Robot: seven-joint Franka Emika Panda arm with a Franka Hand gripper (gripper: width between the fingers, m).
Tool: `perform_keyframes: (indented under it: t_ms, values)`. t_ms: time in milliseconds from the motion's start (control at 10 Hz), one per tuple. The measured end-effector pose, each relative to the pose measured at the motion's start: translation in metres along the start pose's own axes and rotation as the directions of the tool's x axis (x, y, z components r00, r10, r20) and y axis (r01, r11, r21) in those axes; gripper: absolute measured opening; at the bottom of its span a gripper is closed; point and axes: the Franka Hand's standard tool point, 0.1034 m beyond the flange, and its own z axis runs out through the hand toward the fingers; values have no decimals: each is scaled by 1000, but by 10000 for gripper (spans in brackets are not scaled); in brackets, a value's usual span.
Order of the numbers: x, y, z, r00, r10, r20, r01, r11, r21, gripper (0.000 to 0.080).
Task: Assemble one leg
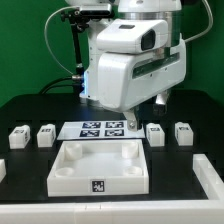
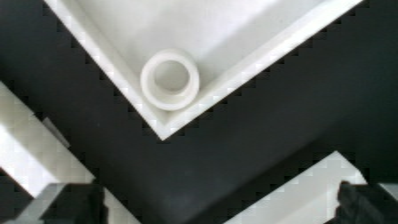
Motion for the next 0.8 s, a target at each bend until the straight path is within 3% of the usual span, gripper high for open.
perform_keyframes:
  t_ms: [100,200,400,600,800]
  values:
    - [-15,-9,7,997,-70,-11,70,997,-14,650]
    - [-41,-25,17,980,-200,-3,200,980,-6,650]
    - [-83,-48,41,879,-476,-9,476,879,-12,650]
    - [-120,-52,66,762,-647,-17,647,762,13,650]
    - [-133,-55,92,752,-658,-32,659,751,39,650]
